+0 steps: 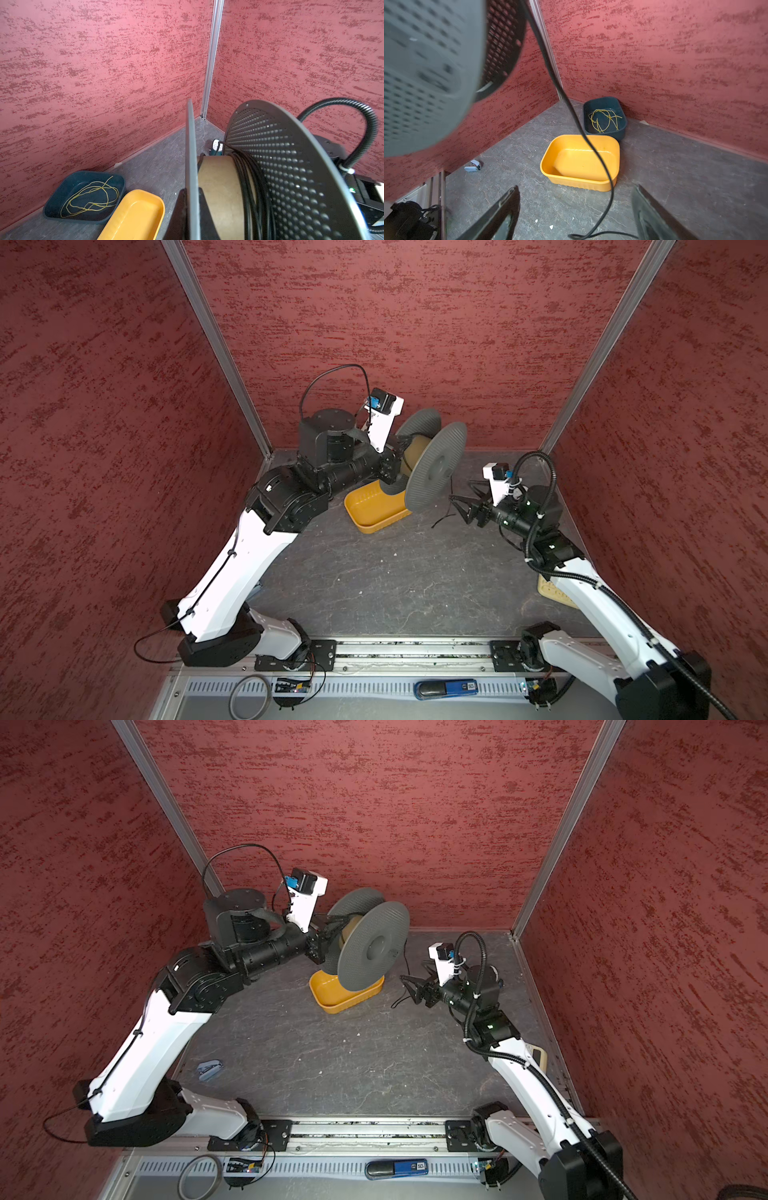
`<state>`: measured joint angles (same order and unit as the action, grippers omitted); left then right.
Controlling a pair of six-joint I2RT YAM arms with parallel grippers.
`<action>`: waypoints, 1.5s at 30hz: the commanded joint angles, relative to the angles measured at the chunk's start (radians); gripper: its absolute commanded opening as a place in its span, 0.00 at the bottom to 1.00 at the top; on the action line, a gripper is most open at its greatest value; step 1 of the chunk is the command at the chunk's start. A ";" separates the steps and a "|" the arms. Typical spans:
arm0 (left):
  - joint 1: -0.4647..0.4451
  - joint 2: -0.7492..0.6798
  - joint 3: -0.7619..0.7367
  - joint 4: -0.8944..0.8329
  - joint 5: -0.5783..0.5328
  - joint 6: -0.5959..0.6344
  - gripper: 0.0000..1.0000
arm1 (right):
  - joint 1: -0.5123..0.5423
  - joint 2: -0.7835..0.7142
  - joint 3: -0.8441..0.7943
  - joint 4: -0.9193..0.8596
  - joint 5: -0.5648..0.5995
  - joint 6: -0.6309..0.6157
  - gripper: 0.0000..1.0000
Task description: Wrap the cables
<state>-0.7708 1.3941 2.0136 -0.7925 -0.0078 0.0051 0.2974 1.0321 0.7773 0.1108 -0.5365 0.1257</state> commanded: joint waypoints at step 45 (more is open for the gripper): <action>0.075 -0.036 -0.087 0.214 0.009 -0.097 0.00 | 0.040 0.295 -0.016 0.362 0.049 0.026 0.31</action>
<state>-0.7170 1.3727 1.9396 -0.7235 0.0021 -0.0463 0.3119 1.3270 0.7830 0.3870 -0.4915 0.1360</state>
